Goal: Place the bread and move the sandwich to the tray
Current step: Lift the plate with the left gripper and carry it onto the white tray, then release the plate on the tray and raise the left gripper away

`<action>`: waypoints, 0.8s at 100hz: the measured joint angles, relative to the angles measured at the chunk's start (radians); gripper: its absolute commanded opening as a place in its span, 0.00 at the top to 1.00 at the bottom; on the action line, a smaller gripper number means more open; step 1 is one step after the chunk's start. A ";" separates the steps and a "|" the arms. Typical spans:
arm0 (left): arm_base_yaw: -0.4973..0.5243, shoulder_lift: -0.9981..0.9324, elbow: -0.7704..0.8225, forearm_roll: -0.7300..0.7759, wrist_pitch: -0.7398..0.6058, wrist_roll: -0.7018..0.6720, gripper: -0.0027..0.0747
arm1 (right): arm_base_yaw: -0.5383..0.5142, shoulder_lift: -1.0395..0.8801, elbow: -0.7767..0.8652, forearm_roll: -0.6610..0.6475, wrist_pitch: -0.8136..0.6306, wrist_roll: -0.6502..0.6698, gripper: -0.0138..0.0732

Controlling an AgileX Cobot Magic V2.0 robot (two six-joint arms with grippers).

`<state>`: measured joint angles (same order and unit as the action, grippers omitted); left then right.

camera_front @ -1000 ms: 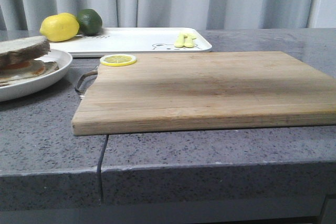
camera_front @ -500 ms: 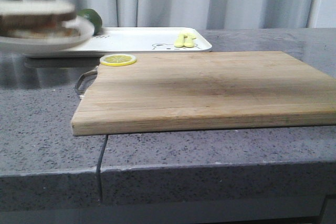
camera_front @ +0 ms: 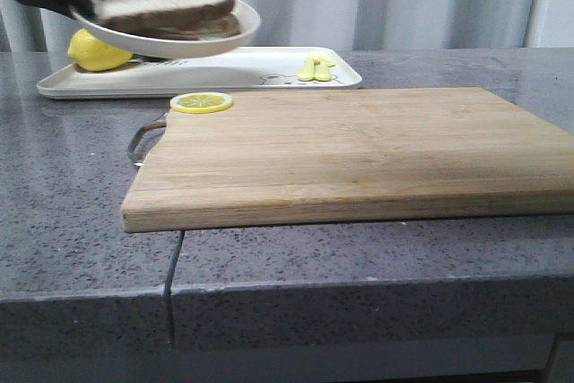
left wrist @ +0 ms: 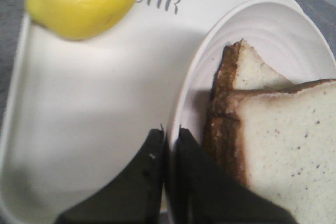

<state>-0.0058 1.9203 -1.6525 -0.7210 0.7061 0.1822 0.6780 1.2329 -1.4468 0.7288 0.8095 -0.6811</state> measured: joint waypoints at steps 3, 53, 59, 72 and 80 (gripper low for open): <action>-0.005 0.030 -0.034 -0.005 0.007 0.000 0.99 | 0.000 -0.026 0.016 0.000 -0.002 0.000 0.92; -0.016 0.317 -0.310 -0.035 0.025 -0.038 0.99 | 0.000 -0.177 0.114 -0.002 -0.008 0.023 0.92; -0.014 0.323 -0.310 -0.035 0.023 -0.038 0.99 | 0.000 -0.185 0.114 -0.002 -0.008 0.027 0.92; -0.014 0.323 -0.310 -0.038 0.017 -0.041 0.91 | 0.000 -0.191 0.114 -0.002 0.005 0.032 0.92; -0.014 0.323 -0.312 -0.048 0.014 -0.043 0.78 | 0.000 -0.191 0.114 -0.002 0.023 0.032 0.92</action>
<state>-0.0198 2.2436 -1.9645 -0.7689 0.7202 0.1394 0.6780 1.0415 -1.3327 0.7266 0.8325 -0.6496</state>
